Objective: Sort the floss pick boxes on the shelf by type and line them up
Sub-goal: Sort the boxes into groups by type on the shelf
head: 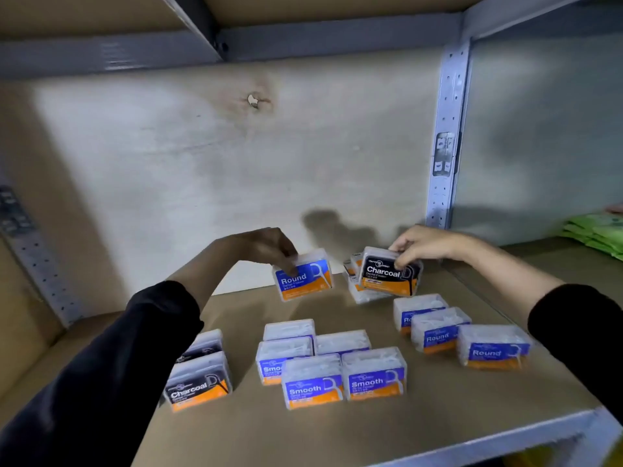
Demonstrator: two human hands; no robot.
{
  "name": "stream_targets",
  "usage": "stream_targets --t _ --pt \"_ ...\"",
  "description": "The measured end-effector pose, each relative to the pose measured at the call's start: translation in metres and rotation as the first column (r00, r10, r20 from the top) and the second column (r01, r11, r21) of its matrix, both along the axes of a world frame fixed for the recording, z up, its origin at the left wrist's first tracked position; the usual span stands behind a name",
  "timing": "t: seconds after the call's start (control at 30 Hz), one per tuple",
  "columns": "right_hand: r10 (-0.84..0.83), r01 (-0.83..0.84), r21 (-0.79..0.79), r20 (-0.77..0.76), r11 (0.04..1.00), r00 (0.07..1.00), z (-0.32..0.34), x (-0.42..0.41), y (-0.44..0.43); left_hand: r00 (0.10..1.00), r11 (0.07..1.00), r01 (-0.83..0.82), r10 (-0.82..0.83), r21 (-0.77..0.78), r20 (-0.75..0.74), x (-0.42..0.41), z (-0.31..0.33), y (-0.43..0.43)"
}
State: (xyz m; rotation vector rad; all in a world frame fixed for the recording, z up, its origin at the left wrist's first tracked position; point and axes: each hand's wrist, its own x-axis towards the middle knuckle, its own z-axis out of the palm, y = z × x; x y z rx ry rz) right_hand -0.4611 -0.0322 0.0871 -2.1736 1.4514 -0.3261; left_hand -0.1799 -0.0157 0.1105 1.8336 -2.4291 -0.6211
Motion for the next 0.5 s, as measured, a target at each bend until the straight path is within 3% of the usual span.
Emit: stream_targets --t 0.5 --pt "0.081 -0.073 0.106 -0.078 0.992 0.994 0.033 0.029 0.077 0.999 0.999 0.034 -0.034 0.008 0.038 0.004 0.018 0.085"
